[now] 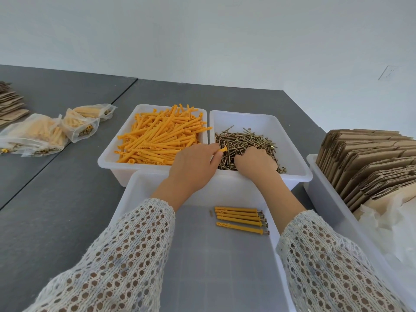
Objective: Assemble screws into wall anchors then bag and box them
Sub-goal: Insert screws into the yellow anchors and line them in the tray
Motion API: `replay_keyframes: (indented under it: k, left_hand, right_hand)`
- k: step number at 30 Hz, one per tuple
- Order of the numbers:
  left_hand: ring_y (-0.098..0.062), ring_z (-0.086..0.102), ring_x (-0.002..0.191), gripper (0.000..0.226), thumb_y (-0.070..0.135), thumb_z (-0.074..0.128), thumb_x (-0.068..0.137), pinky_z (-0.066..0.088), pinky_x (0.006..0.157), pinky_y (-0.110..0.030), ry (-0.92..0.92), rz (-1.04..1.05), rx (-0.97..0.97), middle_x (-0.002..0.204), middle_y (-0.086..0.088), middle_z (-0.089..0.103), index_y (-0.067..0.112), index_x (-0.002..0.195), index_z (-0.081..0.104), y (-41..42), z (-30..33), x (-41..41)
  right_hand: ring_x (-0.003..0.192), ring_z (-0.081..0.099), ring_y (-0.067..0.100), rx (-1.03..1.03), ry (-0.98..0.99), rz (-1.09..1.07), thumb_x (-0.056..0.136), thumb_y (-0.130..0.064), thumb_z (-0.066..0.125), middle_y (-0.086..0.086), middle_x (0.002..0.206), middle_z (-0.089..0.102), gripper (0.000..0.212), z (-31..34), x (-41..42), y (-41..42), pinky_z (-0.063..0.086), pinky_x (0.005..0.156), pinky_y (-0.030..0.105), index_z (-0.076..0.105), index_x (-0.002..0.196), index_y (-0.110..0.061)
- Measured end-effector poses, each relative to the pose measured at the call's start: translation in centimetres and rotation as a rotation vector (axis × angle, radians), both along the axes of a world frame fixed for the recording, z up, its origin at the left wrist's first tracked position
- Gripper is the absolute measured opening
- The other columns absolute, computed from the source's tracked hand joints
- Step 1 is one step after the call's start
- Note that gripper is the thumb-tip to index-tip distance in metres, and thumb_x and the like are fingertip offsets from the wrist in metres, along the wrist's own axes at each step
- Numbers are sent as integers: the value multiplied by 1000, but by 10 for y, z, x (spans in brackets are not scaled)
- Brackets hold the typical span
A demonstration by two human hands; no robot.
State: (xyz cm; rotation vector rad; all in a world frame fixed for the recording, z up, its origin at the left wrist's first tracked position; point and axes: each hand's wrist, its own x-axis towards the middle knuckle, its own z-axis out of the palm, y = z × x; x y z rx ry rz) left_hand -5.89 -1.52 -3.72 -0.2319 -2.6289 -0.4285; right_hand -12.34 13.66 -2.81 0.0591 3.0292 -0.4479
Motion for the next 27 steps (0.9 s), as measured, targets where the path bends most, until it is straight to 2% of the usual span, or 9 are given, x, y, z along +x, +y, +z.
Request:
replay_keyframes:
  k: [4, 7, 9, 14, 18, 21, 23, 27]
  left_hand:
    - [-17, 47, 61, 32, 34, 36, 106, 28, 49, -30, -4, 0, 1, 66, 6, 47, 21, 78, 45, 0, 0, -1]
    - [-17, 49, 62, 33, 35, 35, 106, 32, 50, -30, -6, -2, -1, 66, 6, 48, 20, 78, 46, 0, -1, -1]
    - [-17, 49, 62, 34, 35, 35, 106, 34, 50, -30, -4, -3, -3, 67, 5, 50, 20, 79, 47, 0, -1, -1]
    - [-16, 49, 62, 33, 35, 35, 106, 33, 50, -30, -1, -8, 2, 66, 6, 49, 21, 78, 47, -1, -2, -2]
    - [-17, 48, 61, 33, 35, 35, 106, 32, 49, -30, 6, -9, 3, 65, 6, 47, 22, 78, 45, -1, -2, -2]
    - [-16, 48, 61, 33, 36, 36, 106, 31, 49, -29, 7, -4, 0, 65, 7, 46, 22, 78, 45, -1, -3, -3]
    - [-16, 46, 61, 33, 36, 36, 106, 31, 49, -29, 7, -4, 3, 64, 6, 46, 22, 77, 45, -1, -3, -3]
    - [-15, 45, 60, 33, 36, 36, 106, 30, 49, -29, 10, -11, 7, 63, 7, 44, 22, 77, 44, -2, -4, -3]
  right_hand:
    - [93, 57, 28, -4, 1, 0, 92, -30, 42, 11, 111, 60, 26, 0, -1, 0, 45, 76, 36, 55, 104, -11]
    - [103, 56, 30, 31, -27, -5, 95, -35, 41, 13, 123, 54, 35, 0, 0, -2, 46, 86, 39, 56, 116, -11]
    - [103, 57, 30, 42, -20, -9, 95, -35, 42, 12, 122, 55, 36, 0, 0, -2, 47, 88, 40, 57, 117, -11]
    - [91, 59, 27, 4, 67, -29, 92, -26, 44, 8, 99, 61, 22, 0, 1, -2, 45, 75, 34, 58, 98, -11]
    - [79, 57, 26, -47, 153, -56, 90, -18, 47, 5, 85, 57, 14, -1, 0, -3, 45, 71, 34, 48, 76, -14]
    - [80, 56, 28, -30, 209, -25, 88, -12, 48, 6, 82, 56, 10, 1, 0, -3, 51, 82, 40, 47, 78, -13]
    - [78, 51, 27, 2, 244, 2, 86, -10, 49, 7, 79, 55, 13, 1, -1, -2, 49, 91, 43, 46, 74, -13]
    - [79, 54, 27, -19, 322, 12, 85, -5, 48, 7, 76, 56, 13, 0, -2, -2, 46, 95, 44, 55, 76, -11]
